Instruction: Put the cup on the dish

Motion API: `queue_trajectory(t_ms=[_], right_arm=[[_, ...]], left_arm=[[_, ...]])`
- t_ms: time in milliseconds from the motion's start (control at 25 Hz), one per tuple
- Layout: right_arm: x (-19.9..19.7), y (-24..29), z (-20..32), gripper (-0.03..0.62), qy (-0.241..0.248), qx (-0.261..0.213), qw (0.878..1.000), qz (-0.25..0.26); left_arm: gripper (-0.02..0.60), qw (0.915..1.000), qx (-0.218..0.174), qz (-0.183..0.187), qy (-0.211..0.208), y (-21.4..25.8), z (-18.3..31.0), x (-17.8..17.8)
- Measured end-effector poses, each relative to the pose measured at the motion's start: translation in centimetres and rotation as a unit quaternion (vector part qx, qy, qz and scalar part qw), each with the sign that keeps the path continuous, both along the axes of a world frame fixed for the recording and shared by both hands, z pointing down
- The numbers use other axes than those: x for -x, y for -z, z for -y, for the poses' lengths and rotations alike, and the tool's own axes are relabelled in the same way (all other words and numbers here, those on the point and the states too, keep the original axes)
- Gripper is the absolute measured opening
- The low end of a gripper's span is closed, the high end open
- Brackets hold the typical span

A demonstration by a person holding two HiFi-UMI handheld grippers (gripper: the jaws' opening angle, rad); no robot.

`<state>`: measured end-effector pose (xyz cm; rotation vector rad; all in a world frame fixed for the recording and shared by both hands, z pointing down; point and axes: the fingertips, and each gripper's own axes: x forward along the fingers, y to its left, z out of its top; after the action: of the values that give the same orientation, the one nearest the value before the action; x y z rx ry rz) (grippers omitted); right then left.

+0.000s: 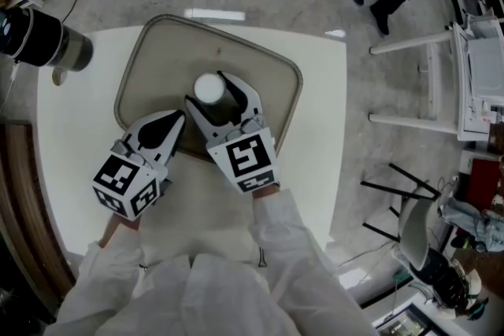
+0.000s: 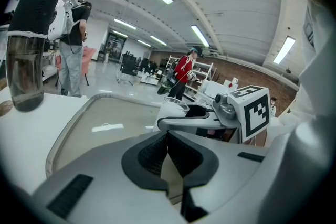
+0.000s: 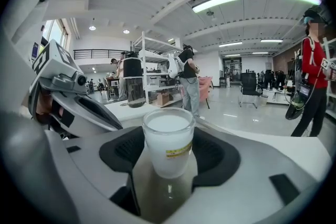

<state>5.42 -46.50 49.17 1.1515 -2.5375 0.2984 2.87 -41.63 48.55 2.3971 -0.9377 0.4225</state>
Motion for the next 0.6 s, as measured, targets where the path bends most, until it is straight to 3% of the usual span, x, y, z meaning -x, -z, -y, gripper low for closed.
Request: queue_trajectory(t_ms=[280, 600], right_arm=[[0.8, 0.4, -0.7, 0.272, 0.003, 0.012, 1.000, 0.016], [0.1, 0.3, -2.9, 0.272, 0.009, 0.031, 0.999, -0.009]], left_arm=[[0.008, 0.9999, -0.010, -0.001, 0.002, 1.0, -0.7, 1.2], [0.008, 0.9995, -0.031, -0.002, 0.005, 3.2, -1.8, 1.4]])
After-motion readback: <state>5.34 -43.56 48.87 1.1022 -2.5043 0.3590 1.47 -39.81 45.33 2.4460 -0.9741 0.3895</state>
